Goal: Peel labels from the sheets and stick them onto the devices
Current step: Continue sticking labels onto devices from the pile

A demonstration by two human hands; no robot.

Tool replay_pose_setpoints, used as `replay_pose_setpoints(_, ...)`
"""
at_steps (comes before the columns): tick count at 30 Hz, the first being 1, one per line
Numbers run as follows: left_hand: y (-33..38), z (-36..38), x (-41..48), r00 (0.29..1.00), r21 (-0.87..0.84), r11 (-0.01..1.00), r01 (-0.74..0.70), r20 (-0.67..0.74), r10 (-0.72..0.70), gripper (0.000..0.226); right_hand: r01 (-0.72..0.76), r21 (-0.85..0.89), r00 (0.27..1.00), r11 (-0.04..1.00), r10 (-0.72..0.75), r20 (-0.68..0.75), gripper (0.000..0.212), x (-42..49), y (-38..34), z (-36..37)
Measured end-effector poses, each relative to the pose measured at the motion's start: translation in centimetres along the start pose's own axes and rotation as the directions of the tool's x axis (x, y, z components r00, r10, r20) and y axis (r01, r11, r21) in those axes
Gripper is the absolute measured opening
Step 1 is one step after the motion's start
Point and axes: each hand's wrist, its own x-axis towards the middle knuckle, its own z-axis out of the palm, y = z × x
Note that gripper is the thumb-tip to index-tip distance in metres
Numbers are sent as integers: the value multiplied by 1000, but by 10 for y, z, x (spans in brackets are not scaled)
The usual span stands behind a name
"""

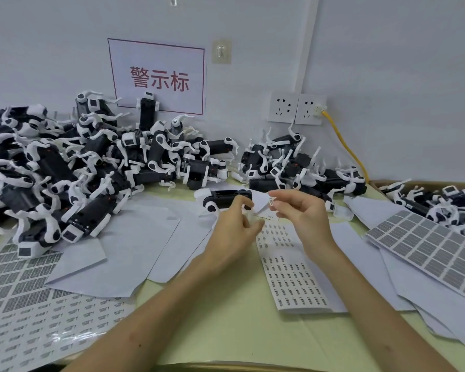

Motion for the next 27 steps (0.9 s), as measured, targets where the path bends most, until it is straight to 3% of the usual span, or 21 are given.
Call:
replay_pose_setpoints(3, 5, -4, 3, 999, -230, 973, -10, -49, -1, 10, 42, -102, 999, 994, -45, -22, 25, -1, 1, 1)
replay_pose_setpoints(7, 10, -9, 1, 999, -352, 935, -36, 14, 44, 14, 85, -176, 996, 981, -89, -11, 24, -2, -1, 2)
replay_pose_setpoints(13, 10, -9, 1, 997, -346, 937, -54, 38, 71, 19, 81, -224, 994, 971, -94, -51, 19, -3, 1, 1)
replay_pose_setpoints(18, 10, -8, 1, 994, -340, 940, -29, 87, 62, 24, 153, -365, 980, 918, -190, -65, 11, -4, 2, 2)
replay_pose_setpoints(27, 12, -8, 1, 993, -282, 956, -83, 55, 103, 28, 206, -439, 964, 875, -258, -63, 11, -5, 4, 3)
